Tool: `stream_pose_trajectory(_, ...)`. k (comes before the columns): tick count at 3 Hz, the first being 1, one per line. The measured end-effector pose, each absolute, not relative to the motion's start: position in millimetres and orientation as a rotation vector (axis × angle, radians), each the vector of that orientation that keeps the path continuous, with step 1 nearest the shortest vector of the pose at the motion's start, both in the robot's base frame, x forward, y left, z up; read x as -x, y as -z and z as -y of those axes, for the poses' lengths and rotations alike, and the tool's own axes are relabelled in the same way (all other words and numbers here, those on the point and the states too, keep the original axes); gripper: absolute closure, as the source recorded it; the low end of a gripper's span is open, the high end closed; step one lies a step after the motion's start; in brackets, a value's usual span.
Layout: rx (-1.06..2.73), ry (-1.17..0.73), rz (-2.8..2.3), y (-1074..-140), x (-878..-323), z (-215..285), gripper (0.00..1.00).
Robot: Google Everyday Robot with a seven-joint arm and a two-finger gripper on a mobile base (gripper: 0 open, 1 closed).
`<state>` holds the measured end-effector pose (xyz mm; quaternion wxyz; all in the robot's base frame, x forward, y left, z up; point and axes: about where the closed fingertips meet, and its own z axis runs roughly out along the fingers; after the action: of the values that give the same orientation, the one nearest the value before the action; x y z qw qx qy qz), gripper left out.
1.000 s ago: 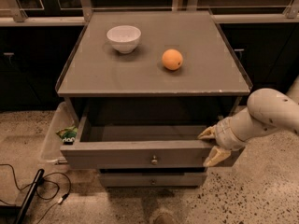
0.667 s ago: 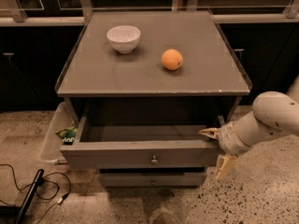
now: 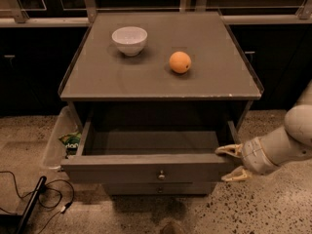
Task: Open top drawer
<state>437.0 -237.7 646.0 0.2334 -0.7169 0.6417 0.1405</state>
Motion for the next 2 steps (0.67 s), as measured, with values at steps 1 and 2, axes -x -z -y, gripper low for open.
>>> stream_pose_trajectory(1,1.968,-0.415,-1.755,-643.6,-428.2,239.4,0.84)
stream_pose_trajectory(2,1.97,-0.427,-1.749,-644.8,-422.5,239.2,1.0)
